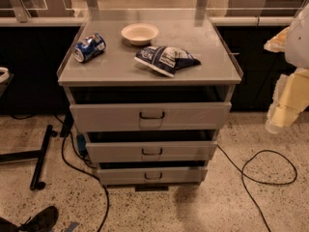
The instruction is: Open middle drawer
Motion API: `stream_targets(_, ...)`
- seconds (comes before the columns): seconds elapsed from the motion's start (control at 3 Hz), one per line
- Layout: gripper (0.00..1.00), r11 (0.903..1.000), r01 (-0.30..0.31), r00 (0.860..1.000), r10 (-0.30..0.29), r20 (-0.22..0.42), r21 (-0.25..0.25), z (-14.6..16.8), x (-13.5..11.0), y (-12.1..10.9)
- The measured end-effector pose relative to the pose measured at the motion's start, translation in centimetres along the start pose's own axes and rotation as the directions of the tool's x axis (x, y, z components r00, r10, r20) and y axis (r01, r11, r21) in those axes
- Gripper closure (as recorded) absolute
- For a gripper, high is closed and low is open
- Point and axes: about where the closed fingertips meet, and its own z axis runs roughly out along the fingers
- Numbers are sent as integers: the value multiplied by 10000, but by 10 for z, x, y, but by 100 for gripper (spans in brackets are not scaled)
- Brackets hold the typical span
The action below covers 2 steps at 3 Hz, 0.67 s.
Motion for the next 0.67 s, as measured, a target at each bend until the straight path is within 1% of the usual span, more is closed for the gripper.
stream_targets(0.33,0,10000,-5,10000,5,2,-1,0,0,0)
stream_targets(0.67,0,9985,-520,9985,522,156,-140,18,-3,0)
